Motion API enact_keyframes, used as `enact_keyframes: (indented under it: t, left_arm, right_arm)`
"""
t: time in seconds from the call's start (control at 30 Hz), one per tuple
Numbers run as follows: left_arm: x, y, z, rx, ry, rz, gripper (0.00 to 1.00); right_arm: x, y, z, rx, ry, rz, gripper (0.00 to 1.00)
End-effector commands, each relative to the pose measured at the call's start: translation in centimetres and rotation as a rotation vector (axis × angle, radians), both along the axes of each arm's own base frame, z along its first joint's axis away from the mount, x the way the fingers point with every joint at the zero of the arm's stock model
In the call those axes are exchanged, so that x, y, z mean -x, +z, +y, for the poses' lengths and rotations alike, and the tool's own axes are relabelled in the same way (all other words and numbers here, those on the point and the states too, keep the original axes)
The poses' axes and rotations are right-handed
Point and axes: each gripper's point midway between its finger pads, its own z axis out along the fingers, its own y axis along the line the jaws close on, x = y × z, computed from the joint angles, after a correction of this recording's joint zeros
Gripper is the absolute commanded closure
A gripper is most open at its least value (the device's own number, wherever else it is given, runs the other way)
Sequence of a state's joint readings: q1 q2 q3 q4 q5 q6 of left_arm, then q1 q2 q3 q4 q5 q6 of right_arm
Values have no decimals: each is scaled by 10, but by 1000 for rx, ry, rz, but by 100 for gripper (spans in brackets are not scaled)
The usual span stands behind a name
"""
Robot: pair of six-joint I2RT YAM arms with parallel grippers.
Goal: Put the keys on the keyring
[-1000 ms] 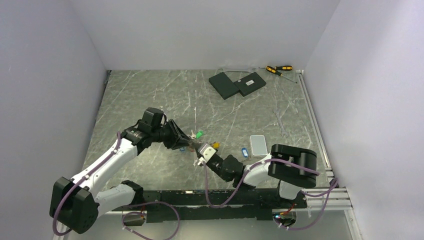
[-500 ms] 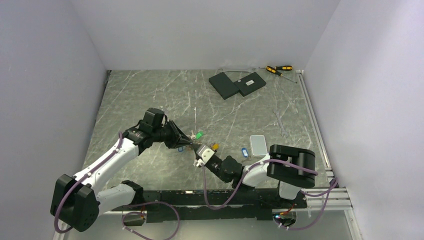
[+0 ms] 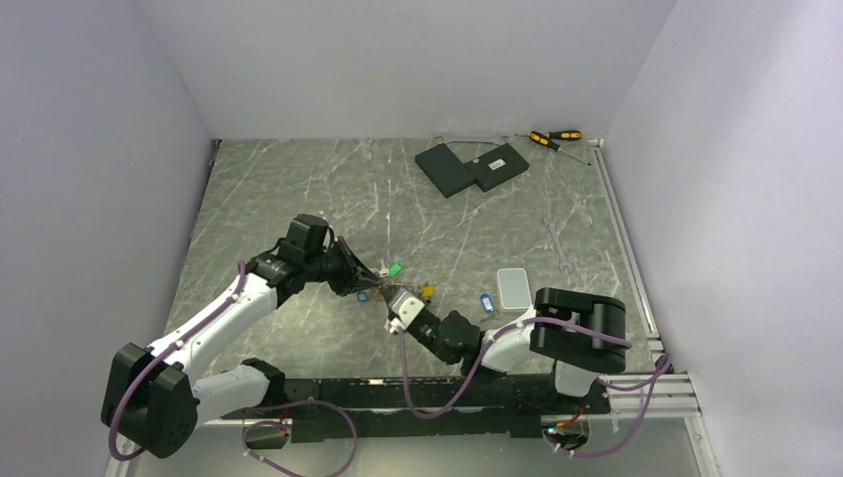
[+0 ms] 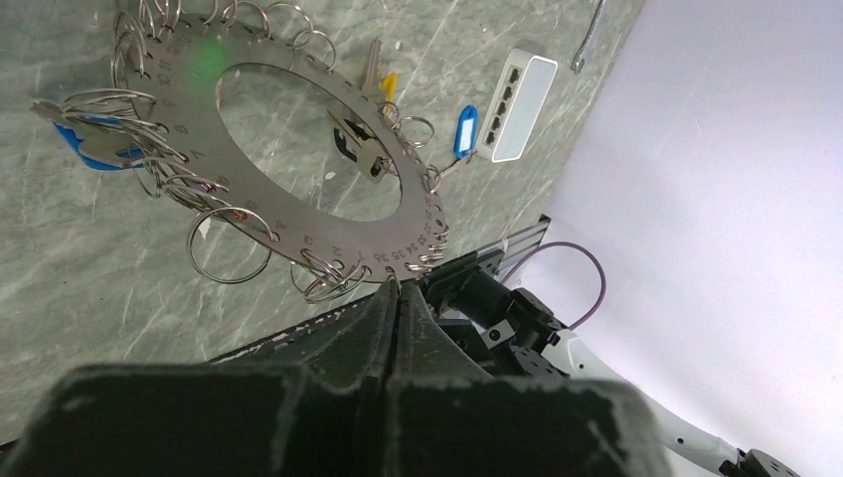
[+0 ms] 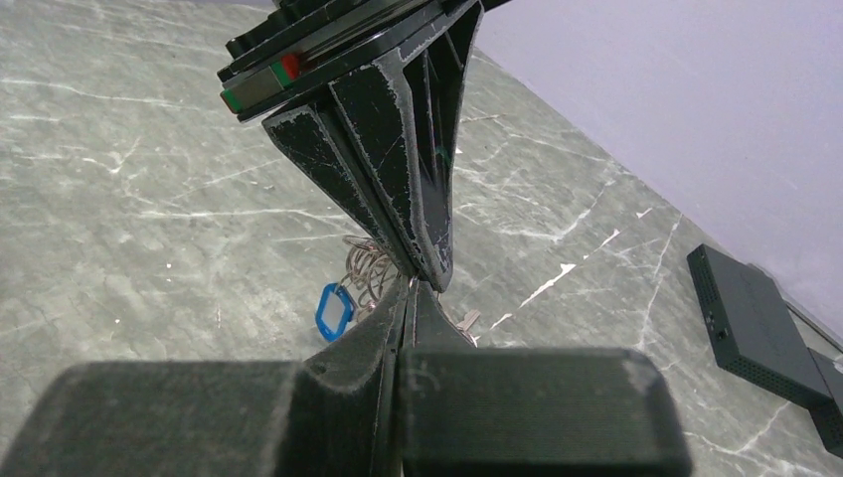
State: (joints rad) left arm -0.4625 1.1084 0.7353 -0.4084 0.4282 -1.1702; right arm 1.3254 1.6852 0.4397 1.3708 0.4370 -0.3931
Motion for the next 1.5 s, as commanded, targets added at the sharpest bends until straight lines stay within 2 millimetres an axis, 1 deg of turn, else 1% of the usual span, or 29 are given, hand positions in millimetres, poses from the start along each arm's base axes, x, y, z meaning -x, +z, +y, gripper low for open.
enact_keyframes:
  t: [0.0,0.1,0.23,0.3,0.47,0.53,0.6,0.67,0.8,0.97,1.03,1.1,1.27,1.37,1.47]
  left_arm:
    - [-6,2,3,-33,1,-44,100]
    - [-8,4,4,-40,-3,-70,100]
    - [-12,9,3,-23,-5,-133,100]
    - [-14,9,5,-34,2,-159,100]
    - [-19,11,11,-81,-9,-232,100]
    - [-21,9,14,-105,-18,-252,100]
    - [-22,8,16,-126,-29,-267,100]
    - [-23,8,16,-140,-40,-279,100]
    - [-24,10,17,-159,-69,-311,100]
    - [-26,16,18,-190,-105,-358,100]
    - [-27,19,20,-209,-123,-383,100]
    - [-27,23,22,-231,-145,-412,100]
    - [-30,41,27,-290,-206,-511,100]
    - [-32,59,30,-330,-259,-603,100]
    - [-32,77,35,-377,-319,-720,100]
  right_arm:
    - [5,29,14,-100,27,-14,100]
    - [4,26,18,-84,24,6,100]
    - [6,26,17,-83,31,22,83]
    - [8,25,16,-73,45,29,76]
    - [23,28,17,-34,130,71,58]
    - [28,29,15,-18,153,95,49]
    - [31,35,13,-21,162,128,41]
    - [37,41,11,-19,187,157,37]
    - [47,52,2,-22,225,198,32]
    - [54,64,-12,-39,247,204,31]
    - [55,73,-19,-63,241,218,28]
    - [53,80,-22,-71,227,253,27]
    - [47,90,-29,-69,215,328,25]
    - [43,89,-31,-38,238,370,25]
    - [40,92,-32,-34,271,419,25]
